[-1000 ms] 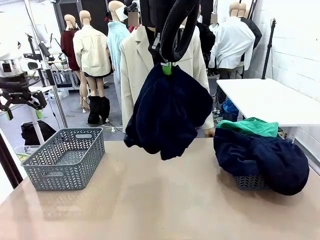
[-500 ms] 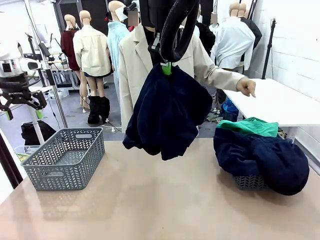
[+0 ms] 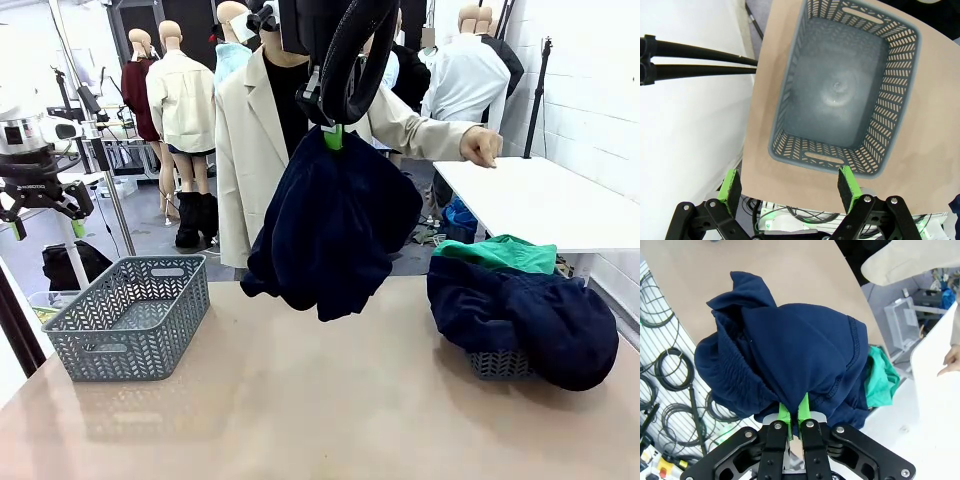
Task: Sort the tops and bottoms.
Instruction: Sort the clothes according to human instructions.
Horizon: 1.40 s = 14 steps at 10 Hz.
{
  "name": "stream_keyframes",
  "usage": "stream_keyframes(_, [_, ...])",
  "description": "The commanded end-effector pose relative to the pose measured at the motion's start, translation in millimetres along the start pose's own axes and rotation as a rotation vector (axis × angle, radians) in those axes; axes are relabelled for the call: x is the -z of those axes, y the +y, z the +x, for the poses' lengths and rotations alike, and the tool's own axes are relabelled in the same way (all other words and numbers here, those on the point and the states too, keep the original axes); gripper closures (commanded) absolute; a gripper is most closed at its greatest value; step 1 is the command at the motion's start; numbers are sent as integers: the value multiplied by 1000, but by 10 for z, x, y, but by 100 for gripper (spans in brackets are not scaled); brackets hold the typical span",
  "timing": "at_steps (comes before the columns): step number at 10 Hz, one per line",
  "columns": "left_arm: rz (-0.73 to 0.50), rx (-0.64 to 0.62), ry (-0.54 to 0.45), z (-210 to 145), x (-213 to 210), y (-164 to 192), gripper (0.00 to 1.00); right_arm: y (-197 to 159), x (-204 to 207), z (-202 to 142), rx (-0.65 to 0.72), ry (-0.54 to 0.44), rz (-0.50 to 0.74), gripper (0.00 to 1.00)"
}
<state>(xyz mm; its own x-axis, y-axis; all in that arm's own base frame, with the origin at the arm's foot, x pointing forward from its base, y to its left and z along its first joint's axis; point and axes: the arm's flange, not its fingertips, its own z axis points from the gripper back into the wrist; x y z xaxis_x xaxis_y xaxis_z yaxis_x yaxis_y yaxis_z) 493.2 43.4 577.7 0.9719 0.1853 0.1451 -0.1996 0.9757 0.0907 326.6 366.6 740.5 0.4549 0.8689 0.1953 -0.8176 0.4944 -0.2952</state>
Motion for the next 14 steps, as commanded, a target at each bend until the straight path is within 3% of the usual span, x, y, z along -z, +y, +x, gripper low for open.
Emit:
stream_keyframes(1, [15,5,2,18,-26,23,0,-13,-19,13,-4,-6,-9,100])
stream_keyframes(8, [15,5,2,18,-26,23,0,-48,-105,-117,-36,-15,-36,100])
stream_keyframes(12, [15,5,2,18,-26,23,0,-597,-542,-822,240,-90,-177,100])
stream_keyframes(14, [15,5,2,18,-26,23,0,-953,-629,-1229,415,-94,-167,100])
